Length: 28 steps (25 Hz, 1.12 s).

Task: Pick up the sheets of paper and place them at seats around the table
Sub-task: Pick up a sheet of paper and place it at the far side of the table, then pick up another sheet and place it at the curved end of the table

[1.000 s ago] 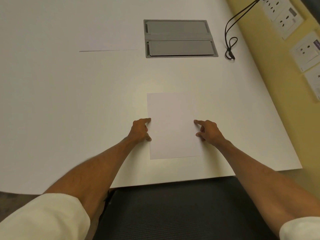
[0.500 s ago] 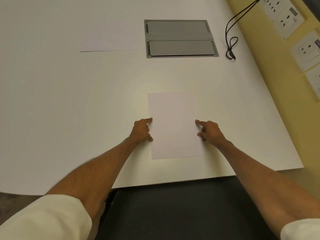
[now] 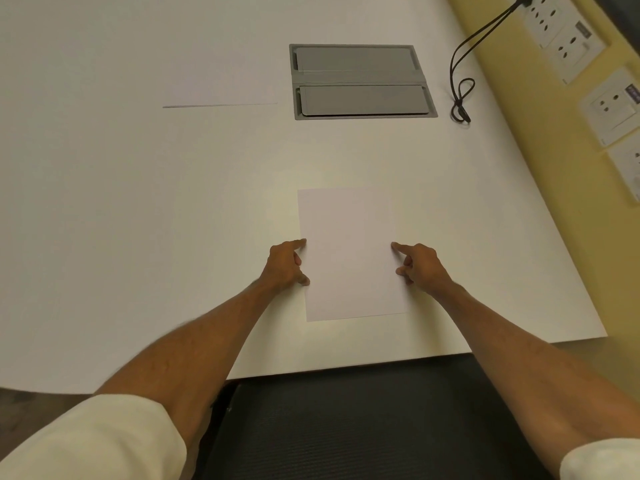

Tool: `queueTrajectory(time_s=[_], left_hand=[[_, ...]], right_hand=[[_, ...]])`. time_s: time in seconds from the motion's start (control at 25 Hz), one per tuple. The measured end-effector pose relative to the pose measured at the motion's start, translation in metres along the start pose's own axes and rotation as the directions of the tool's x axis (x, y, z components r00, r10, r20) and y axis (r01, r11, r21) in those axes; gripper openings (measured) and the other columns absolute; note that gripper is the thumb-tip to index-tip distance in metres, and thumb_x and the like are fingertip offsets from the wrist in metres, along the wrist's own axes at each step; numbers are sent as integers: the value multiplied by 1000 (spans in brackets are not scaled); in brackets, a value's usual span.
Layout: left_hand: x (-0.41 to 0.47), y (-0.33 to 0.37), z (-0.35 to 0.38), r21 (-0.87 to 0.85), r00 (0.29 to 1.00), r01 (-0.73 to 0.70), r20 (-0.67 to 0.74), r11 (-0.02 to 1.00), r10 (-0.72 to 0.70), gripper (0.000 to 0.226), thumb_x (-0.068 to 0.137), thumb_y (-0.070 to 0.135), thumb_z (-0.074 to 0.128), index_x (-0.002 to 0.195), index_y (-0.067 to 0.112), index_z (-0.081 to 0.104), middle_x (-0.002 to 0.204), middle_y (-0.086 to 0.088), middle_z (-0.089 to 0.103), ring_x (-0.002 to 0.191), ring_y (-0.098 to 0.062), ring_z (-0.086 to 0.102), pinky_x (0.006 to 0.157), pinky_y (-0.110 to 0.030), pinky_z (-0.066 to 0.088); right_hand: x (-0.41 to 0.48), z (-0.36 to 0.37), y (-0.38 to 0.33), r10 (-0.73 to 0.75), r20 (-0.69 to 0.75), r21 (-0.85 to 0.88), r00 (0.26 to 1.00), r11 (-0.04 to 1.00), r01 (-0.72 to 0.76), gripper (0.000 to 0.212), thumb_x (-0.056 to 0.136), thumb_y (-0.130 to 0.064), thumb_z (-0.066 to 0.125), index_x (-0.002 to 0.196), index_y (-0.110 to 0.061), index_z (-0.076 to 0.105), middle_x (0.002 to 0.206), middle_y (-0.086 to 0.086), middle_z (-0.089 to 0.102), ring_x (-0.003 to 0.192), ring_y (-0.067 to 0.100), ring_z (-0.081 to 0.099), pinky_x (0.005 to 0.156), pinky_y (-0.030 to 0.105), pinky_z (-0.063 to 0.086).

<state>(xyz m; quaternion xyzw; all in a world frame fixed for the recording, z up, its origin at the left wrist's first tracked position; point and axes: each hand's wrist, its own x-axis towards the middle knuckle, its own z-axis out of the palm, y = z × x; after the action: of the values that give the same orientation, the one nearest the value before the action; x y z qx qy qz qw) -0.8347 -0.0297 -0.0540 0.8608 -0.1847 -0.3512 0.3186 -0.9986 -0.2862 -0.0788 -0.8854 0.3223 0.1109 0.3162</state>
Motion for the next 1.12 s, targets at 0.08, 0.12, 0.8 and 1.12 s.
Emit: queueTrajectory(time_s=[0.08,0.12,0.8,1.12], left_hand=[[0,0,1,-2,1000,1,1,1000,-1,94,56,-5,86,140,8,46,92,-7,54,80,-20,52,83,-32,50],[-1,0,1,-3,1000,5,2,1000,-5,92,56,-6,85,139,6,47,92,-7,53,80,-20,52,83,-33,51],[0,-9,-8,194,987,-152,-27,969,160,62,82,20,71,139,13,46,108,-12,56,107,-28,53,96,-37,43],[-27,3,-71,714,877,-140,-232,686,420,61,97,52,32,149,20,26,159,-6,21,145,-24,21,114,-47,18]], right_hand=[[1,1,1,12,-2,12,1000,1000,-12,61,82,5,63,137,-17,51,70,11,65,57,14,58,79,38,55],[2,1,1,22,-4,15,1000,1000,-22,61,81,5,63,137,-18,52,71,11,65,56,14,57,80,40,56],[-19,-16,-32,-5,-110,-68,994,998,-2,56,91,-33,61,142,-16,42,112,13,55,109,28,52,95,41,44],[-21,-20,-156,-265,-257,-301,929,936,183,71,95,-52,44,148,-7,28,153,15,32,142,29,28,111,42,31]])
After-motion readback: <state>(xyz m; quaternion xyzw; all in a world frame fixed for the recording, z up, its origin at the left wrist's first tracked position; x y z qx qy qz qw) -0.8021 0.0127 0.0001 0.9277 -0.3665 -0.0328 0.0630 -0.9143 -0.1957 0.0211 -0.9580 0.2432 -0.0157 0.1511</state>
